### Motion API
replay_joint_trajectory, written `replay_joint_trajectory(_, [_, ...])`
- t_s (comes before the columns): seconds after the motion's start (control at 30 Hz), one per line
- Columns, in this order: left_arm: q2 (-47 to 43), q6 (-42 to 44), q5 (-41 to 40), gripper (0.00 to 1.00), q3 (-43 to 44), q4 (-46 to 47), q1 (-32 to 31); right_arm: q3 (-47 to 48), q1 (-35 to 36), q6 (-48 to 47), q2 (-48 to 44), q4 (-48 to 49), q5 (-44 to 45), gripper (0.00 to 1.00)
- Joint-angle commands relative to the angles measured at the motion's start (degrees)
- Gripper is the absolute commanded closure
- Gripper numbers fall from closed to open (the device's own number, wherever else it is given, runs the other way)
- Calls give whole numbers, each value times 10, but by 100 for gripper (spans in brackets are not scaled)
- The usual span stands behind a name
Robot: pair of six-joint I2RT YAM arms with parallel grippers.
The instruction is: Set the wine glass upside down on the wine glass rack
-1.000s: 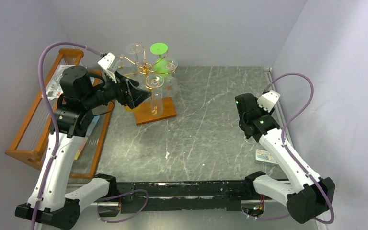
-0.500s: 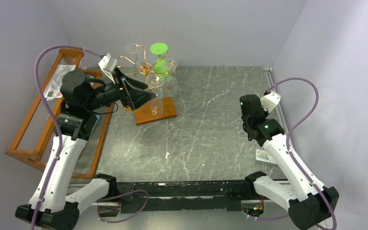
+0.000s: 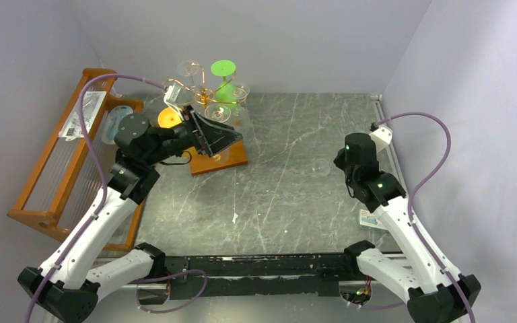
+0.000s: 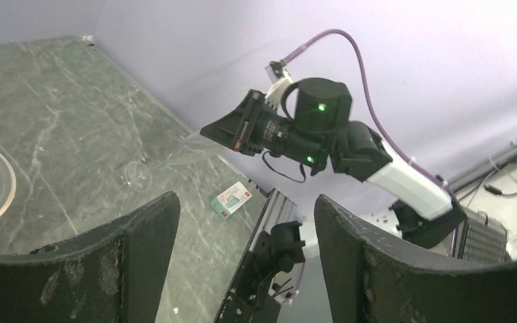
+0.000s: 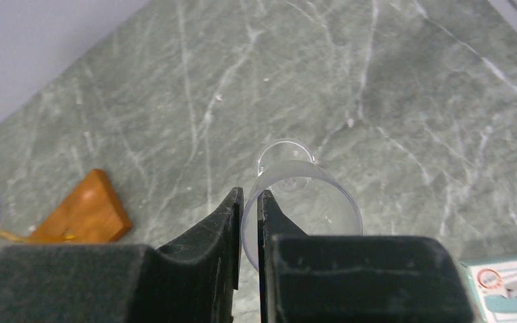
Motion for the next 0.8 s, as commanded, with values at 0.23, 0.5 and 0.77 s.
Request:
replay_joint_trajectory(0.23, [30, -123, -251, 7, -30, 62, -95, 61, -2, -66, -117, 155, -102, 100])
replay_joint_trajectory(0.5, [81, -269, -333, 7, -44, 188, -140, 63, -2, -64, -189, 315, -188, 100])
replay_joint_trajectory(0.77, [130, -335, -410, 16, -28, 303, -196, 51, -2, -42, -220, 401, -301, 100])
